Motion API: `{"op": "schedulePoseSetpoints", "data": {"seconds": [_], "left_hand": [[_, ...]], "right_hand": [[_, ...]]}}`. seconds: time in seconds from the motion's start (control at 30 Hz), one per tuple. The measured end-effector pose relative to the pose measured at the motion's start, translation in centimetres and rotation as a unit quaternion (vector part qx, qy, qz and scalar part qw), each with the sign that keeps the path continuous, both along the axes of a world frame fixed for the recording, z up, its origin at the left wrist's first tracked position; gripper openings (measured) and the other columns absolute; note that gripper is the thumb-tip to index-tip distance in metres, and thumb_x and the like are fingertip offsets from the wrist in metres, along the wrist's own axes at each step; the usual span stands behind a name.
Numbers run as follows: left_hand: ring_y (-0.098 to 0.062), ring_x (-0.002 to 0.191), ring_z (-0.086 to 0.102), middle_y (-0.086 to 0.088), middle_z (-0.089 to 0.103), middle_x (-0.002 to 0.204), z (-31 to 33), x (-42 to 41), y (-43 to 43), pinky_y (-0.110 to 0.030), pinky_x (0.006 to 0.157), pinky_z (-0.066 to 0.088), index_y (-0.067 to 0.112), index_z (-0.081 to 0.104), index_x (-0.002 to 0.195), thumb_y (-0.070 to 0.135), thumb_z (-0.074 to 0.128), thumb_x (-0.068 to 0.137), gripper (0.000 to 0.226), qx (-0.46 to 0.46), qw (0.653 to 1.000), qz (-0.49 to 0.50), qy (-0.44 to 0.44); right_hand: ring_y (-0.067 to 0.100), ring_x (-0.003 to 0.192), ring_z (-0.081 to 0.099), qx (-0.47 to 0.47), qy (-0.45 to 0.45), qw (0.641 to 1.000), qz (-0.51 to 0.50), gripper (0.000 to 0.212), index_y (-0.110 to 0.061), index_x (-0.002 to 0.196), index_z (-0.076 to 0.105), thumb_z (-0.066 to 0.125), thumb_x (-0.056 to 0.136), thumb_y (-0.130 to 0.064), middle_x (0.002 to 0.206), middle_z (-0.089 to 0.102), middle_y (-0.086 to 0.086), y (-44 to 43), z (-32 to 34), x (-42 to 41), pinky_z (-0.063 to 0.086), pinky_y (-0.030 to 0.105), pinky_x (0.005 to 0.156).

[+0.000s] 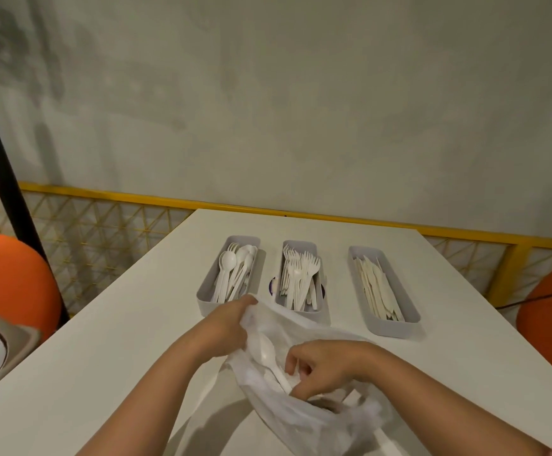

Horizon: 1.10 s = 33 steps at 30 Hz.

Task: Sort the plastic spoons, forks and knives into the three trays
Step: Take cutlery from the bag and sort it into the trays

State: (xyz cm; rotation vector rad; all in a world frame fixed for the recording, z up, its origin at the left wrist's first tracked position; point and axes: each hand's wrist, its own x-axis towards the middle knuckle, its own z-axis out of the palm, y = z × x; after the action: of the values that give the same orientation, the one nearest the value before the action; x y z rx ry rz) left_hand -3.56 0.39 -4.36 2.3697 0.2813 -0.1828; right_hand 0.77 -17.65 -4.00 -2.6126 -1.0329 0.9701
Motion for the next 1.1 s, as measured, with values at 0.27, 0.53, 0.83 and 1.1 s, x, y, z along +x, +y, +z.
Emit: {"op": "schedulePoseSetpoints", "data": {"seconds": [0.27,0.53,0.83,1.1], "left_hand": [[-0.026,0.108,0.055,-0.003,0.048,0.129,-0.3,-0.1,1.0,-0.028,0.076,0.049,0.029,0.036,0.137,-0.008,0.037,0.082,0.067,-0.022,1.0,-0.009,0.008],[-0.028,0.108,0.055,-0.003,0.047,0.127,-0.4,0.3,0.9,-0.041,0.087,0.052,0.03,0.038,0.137,-0.009,0.041,0.079,0.069,-0.05,0.998,0.026,-0.018],[-0.022,0.11,0.05,-0.002,0.045,0.131,-0.6,-0.3,1.5,-0.025,0.081,0.046,0.028,0.041,0.136,-0.01,0.033,0.082,0.066,-0.016,1.0,0.008,0.014],[-0.012,0.1,0.044,0.003,0.047,0.135,-0.5,-1.0,1.2,-0.016,0.077,0.037,0.027,0.046,0.135,0.016,0.052,0.092,0.045,0.071,0.991,-0.073,0.083]], "right_hand": [[0.011,0.067,0.044,0.088,0.057,0.992,-0.066,0.013,-0.029,0.078,0.047,0.056,0.086,-0.024,0.076,0.046,-0.008,-1.0,0.0,0.5,0.036,0.025,0.059],[0.016,0.064,0.037,0.087,-0.005,0.995,0.04,0.024,-0.01,0.081,0.05,0.055,0.089,-0.032,0.075,0.043,0.006,-0.2,-1.2,-0.7,0.028,0.029,0.056],[0.004,0.069,0.042,0.125,0.05,0.991,-0.028,0.02,-0.03,0.073,0.047,0.048,0.093,-0.033,0.073,0.044,-0.015,-1.3,-0.8,-0.1,0.033,0.019,0.062],[0.006,0.056,0.048,0.326,0.141,0.924,-0.14,0.012,-0.023,0.1,0.055,0.05,0.094,-0.014,0.069,0.056,-0.006,-2.2,-1.1,0.6,0.042,0.023,0.064]]}}
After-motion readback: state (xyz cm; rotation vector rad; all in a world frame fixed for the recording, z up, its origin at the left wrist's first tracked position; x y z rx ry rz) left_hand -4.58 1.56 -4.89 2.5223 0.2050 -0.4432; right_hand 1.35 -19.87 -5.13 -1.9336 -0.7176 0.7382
